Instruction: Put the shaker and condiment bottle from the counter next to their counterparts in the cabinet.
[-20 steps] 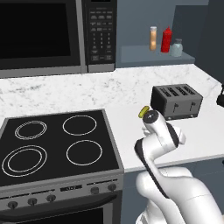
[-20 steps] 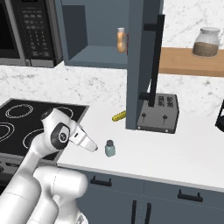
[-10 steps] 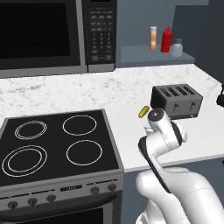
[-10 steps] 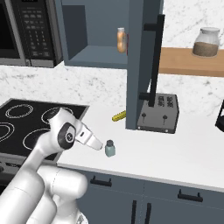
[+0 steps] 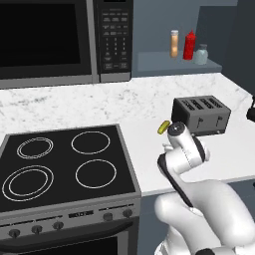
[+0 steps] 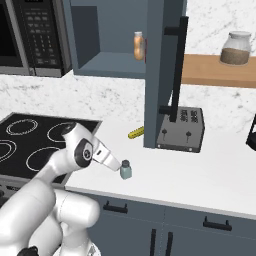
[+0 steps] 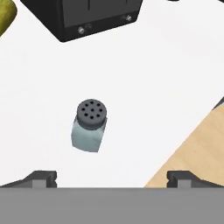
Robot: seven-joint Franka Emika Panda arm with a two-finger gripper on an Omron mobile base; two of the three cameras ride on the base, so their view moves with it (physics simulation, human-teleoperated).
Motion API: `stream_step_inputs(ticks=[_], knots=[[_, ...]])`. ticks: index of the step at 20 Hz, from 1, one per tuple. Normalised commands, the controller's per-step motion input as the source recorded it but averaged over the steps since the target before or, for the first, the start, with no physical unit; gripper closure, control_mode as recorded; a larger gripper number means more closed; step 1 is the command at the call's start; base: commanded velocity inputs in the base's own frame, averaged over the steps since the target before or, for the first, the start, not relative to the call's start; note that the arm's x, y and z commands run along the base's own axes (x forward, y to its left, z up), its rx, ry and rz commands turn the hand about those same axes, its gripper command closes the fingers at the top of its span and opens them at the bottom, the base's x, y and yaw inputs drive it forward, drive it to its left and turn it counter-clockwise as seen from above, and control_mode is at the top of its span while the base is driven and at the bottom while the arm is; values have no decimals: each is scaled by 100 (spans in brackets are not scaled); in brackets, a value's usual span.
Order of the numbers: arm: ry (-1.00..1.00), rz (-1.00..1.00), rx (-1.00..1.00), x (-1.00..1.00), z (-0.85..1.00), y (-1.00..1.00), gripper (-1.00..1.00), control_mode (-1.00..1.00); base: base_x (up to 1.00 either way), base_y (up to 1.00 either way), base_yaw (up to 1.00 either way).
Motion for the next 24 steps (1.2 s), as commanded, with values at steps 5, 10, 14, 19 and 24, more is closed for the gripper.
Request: stream_step_inputs(ticks=[5, 10, 14, 19, 24], knots=[[0, 0, 1, 18, -27, 0, -100, -100, 0, 0, 0], [0, 0, 3, 22, -26, -5, -100, -100, 0, 0, 0], [0, 0, 7, 12, -23, -18, -100, -100, 0, 0, 0], [0, 0, 8, 0, -16, -23, -100, -100, 0, 0, 0], [-2, 0, 10, -1, -5, -3, -100, -100, 0, 0, 0]])
